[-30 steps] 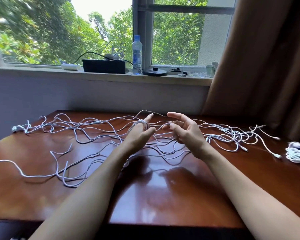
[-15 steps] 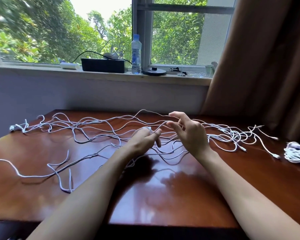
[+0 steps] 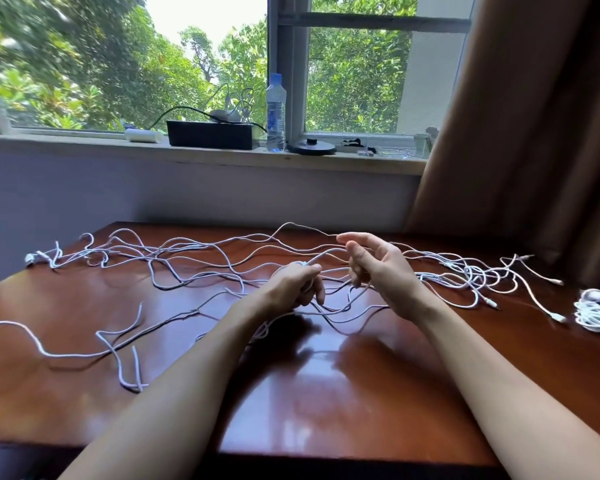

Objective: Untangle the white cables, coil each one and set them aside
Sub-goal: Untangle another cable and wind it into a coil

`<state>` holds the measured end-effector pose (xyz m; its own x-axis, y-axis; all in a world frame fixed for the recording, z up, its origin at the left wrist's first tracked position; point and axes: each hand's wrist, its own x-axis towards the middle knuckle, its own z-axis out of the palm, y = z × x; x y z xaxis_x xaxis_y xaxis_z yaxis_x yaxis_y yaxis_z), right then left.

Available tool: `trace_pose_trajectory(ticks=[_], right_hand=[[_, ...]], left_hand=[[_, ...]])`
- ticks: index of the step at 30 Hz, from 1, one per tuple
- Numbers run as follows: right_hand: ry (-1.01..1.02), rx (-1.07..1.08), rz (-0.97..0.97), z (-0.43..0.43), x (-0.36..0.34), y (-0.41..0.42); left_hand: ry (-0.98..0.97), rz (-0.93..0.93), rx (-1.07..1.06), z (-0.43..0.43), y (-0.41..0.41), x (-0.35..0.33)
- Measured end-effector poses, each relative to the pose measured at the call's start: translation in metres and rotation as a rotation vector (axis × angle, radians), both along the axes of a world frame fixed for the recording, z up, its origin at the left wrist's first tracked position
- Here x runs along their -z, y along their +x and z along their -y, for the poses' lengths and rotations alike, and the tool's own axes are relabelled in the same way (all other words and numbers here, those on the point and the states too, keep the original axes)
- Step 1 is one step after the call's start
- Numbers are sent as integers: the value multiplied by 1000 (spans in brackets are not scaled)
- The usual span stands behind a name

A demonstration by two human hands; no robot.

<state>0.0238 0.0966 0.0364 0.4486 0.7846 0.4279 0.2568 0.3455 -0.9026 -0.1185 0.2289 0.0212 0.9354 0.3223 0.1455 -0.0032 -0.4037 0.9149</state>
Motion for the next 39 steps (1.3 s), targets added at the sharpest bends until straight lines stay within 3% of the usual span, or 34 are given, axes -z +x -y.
trace_pose_trajectory(ticks=[4,11,13,17,22,25,30,35,39], right_hand=[[0,-157,-183,1,-4,1],[-10,-126,-269,0,-4,6],[-32,-32,-169,-1,-3,7],[-128,445,421,-5,8,8],[-243,602,517,-6,12,16],[-354,585,563,-6,13,17],[-311,466,531,-7,12,9],[-287,315,460,-8,13,6],[-217,136,292,-5,12,-3]], left_hand=[[-40,-23,-10,1,-1,0],[-294,47,50,-3,0,-5],[-365,95,91,-4,0,-8],[-499,114,182,-8,1,-9],[-722,258,216,-8,-1,-13],[-850,412,238,-10,-3,-18],[-946,566,207,-12,-7,-21],[-1092,688,161,-15,-9,-23],[-1257,790,157,-22,-13,-23]])
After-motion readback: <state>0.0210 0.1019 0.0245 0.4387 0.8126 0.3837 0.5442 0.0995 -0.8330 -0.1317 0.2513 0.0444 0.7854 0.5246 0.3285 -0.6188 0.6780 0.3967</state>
